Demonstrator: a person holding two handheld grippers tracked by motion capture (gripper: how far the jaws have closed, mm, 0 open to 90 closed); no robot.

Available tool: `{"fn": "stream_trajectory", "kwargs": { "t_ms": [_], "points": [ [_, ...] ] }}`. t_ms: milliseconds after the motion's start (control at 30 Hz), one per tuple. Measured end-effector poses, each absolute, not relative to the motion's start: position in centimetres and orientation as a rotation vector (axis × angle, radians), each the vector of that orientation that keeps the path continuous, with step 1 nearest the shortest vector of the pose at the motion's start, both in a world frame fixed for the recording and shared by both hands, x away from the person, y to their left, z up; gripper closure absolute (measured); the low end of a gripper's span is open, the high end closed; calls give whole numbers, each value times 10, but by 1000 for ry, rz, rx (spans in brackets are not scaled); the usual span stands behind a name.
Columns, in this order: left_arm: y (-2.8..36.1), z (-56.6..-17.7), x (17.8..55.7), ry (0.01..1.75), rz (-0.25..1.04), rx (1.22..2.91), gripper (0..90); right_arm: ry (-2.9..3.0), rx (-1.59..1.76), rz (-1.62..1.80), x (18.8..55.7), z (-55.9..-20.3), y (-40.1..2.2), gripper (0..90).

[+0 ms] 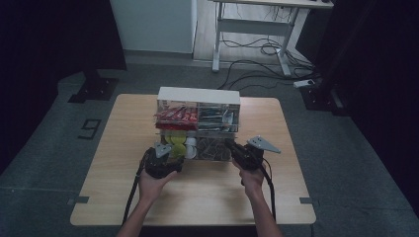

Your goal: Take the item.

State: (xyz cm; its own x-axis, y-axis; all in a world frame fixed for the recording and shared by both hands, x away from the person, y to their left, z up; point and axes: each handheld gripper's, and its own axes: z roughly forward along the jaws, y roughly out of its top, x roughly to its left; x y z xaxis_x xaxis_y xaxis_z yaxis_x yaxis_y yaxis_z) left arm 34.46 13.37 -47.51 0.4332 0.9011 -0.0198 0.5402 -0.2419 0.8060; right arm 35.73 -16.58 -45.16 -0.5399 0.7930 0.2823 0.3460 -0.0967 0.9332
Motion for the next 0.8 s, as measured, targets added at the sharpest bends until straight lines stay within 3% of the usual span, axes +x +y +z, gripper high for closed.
{"fn": "stream_trajectory", "kwargs": {
  "t_ms": [800],
  "points": [
    [121,-481,364,1227,590,1923,288,1812,1239,1677,356,-451,-166,860]
  ]
}}
